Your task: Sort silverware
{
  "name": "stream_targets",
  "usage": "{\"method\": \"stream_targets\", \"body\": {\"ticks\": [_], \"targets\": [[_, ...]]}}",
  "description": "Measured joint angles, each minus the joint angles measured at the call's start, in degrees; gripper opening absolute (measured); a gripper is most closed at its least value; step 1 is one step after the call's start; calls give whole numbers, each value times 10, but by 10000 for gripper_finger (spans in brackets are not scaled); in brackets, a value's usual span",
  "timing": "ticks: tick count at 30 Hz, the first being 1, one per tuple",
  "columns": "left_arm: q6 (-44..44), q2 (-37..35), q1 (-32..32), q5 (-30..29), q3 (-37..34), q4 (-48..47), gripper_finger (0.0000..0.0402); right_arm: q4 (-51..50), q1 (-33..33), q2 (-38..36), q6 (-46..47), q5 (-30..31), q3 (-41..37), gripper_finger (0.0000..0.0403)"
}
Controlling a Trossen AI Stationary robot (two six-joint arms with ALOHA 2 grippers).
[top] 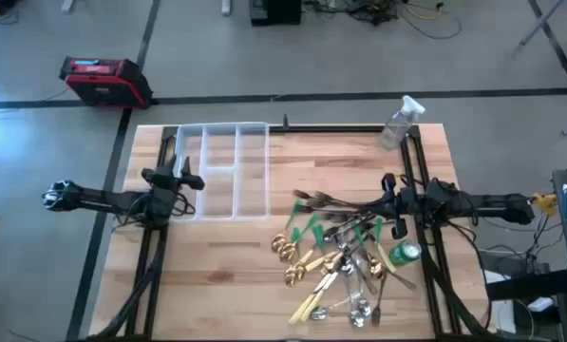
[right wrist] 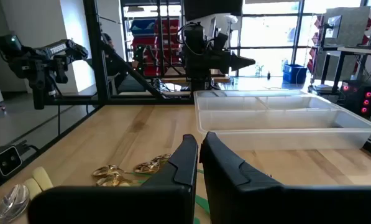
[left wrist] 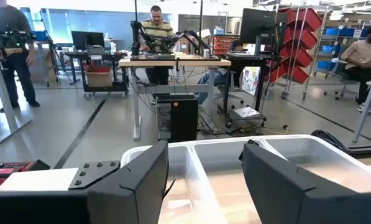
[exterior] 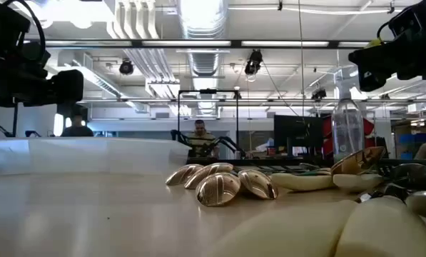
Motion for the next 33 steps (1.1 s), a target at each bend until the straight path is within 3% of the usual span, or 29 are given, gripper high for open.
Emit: {"method": "stream_targets", "body": {"ticks": [22, 33], "targets": [[0, 0, 0, 0, 0, 0, 200, 0, 0, 0, 0, 0, 0, 9], [0, 0, 0, 0, 0, 0, 186, 0, 0, 0, 0, 0, 0, 9]]}}
